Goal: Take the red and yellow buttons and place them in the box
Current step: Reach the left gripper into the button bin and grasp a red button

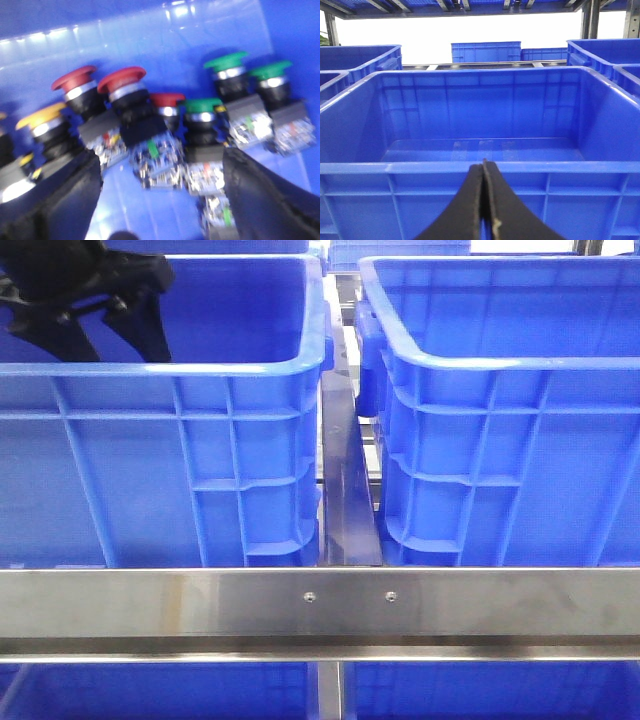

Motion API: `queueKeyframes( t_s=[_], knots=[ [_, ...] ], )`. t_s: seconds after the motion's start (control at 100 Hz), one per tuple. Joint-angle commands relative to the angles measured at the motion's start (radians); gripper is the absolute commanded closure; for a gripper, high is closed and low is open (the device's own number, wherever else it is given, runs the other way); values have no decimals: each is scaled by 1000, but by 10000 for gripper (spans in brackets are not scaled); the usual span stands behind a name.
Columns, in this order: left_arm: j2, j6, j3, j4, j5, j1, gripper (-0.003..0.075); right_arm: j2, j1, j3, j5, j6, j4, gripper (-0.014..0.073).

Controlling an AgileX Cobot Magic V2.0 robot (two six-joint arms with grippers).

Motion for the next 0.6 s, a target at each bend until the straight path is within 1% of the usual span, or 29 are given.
queueKeyframes(
  t_s=[0.0, 0.29, 0.59],
  knots=[
    [-20, -11, -48, -15, -45, -10, 229, -23, 2, -19, -82, -2, -1, 662],
    [53, -13, -53, -15, -63, -10, 229, -23, 2, -19, -82, -2, -1, 662],
    [86, -13, -53, -15, -80, -10, 229, -23, 2, -19, -82, -2, -1, 662]
  ],
)
